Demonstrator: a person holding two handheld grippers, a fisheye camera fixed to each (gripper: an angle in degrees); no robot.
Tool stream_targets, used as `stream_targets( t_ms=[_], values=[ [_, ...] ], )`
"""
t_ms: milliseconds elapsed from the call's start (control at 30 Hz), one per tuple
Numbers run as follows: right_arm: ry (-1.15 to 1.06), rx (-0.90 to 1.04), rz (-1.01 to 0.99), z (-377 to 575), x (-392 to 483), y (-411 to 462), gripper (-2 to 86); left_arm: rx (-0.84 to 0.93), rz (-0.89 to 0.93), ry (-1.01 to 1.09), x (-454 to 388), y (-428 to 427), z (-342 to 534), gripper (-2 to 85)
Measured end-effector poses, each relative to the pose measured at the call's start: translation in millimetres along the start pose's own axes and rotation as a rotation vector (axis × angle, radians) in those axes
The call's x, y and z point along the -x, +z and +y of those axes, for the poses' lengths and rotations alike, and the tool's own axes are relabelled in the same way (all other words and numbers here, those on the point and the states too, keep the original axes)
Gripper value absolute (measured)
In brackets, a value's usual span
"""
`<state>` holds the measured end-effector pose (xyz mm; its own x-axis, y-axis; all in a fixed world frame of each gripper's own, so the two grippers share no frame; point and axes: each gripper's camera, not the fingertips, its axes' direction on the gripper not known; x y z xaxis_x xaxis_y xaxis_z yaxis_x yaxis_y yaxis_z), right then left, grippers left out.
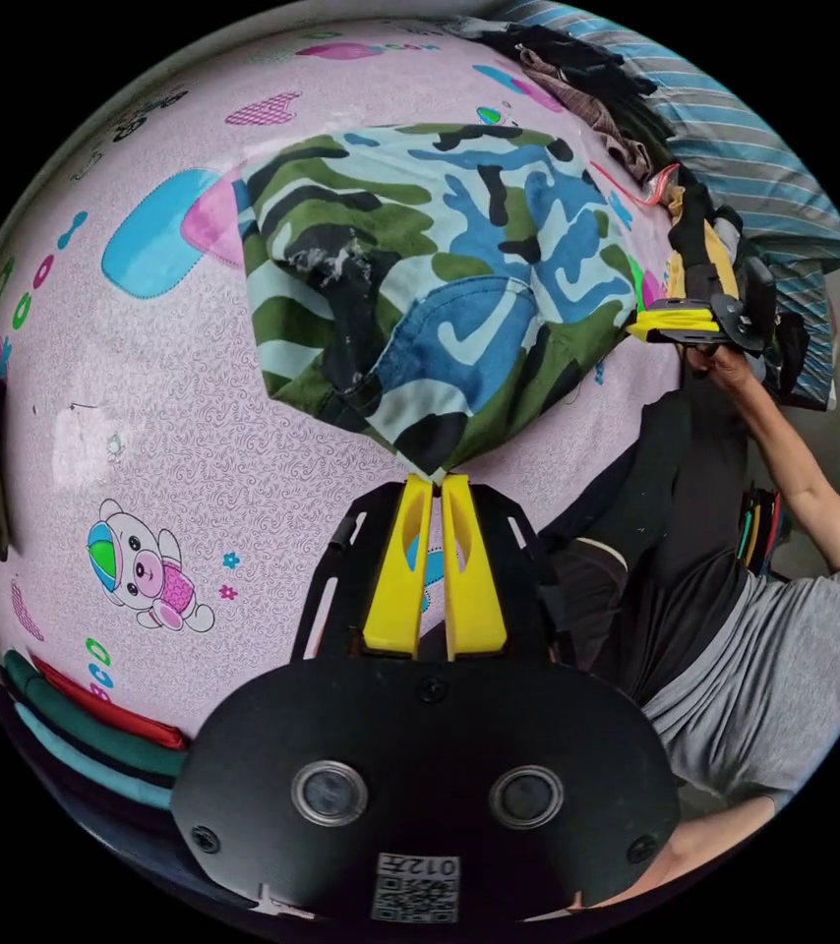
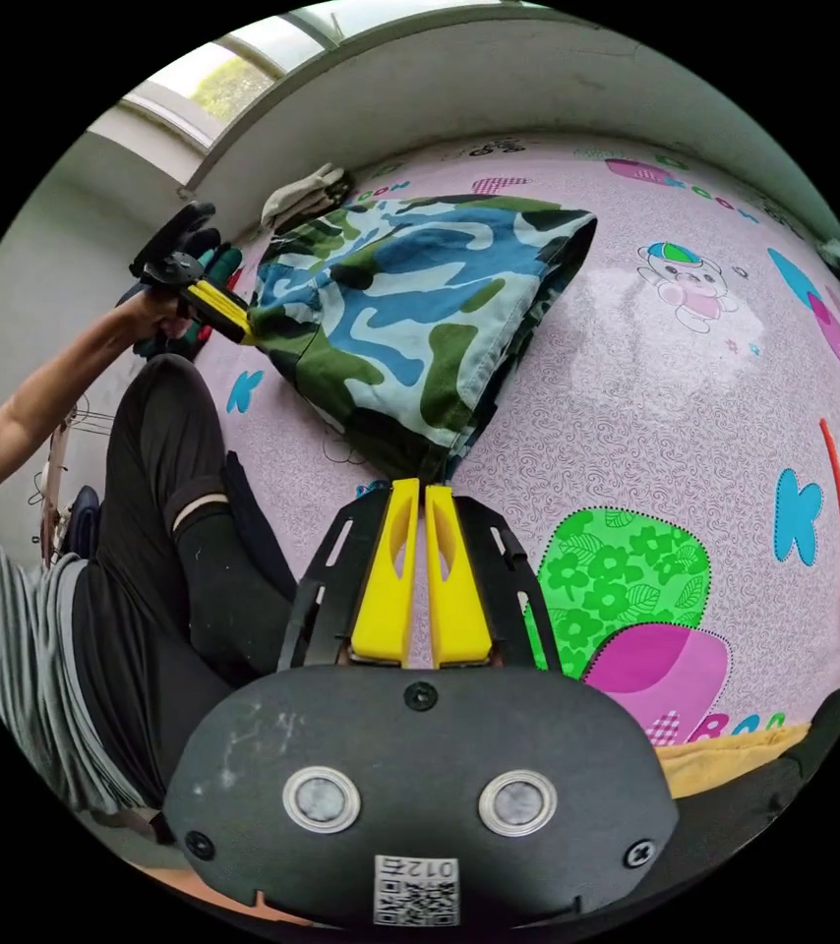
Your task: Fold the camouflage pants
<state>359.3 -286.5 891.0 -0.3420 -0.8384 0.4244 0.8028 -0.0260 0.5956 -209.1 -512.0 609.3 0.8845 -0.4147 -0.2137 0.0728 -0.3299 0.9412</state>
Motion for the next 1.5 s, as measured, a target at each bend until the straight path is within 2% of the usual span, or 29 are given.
stream_targets(
  t_ms=[200,267,333,433,533,600,667,700,900,1033,1167,1367,1500],
  values=[
    [0.084,-0.033,-0.076,5.0,-23.1,-8.4,2.5,0.010,0.101,0.002,19.7,-5.3,19.4,6.5],
    [0.134,-0.090,-0.108,6.0,-39.3,-23.9,7.6,-0.064,0.123,-0.015,28.0,-20.9,33.7,9.0],
    [0.178,-0.147,-0.141,2.9,-54.5,-34.8,9.8,-0.211,0.184,-0.087,44.6,-43.9,49.8,12.3],
    [0.275,-0.227,-0.207,-9.5,-84.9,-43.2,11.2,-0.340,0.253,-0.184,65.0,-57.6,55.2,14.6],
    [0.358,-0.255,-0.254,-25.0,-110.9,-39.8,11.0,-0.367,0.274,-0.287,82.5,-55.1,51.1,13.1],
    [0.385,-0.262,-0.273,-34.0,-121.4,-34.7,8.8,-0.420,0.315,-0.339,94.8,-52.9,53.2,8.5],
    [0.376,-0.263,-0.298,-43.7,-129.9,-26.6,1.7,-0.486,0.375,-0.377,107.6,-49.5,59.2,3.6],
    [0.389,-0.258,-0.285,-45.3,-132.2,-24.5,1.3,-0.519,0.397,-0.401,114.5,-46.1,63.2,2.6],
    [0.415,-0.225,-0.242,-50.2,-147.9,-8.0,0.9,-0.537,0.316,-0.372,116.2,-37.3,70.8,2.8],
    [0.477,-0.286,-0.368,-43.0,-174.1,-21.2,8.3,-0.594,0.423,-0.350,130.2,-56.2,84.0,9.0],
    [0.519,-0.348,-0.402,-56.6,-199.9,-38.4,10.2,-0.623,0.405,-0.376,143.2,-80.8,79.1,11.4],
    [0.526,-0.302,-0.413,-102.5,-212.6,-28.0,8.4,-0.432,0.382,-0.287,134.1,-90.6,14.7,11.1],
    [0.482,-0.277,-0.400,-124.4,-210.3,-21.4,2.6,-0.381,0.330,-0.224,123.2,-98.1,-14.4,3.4]
  ],
)
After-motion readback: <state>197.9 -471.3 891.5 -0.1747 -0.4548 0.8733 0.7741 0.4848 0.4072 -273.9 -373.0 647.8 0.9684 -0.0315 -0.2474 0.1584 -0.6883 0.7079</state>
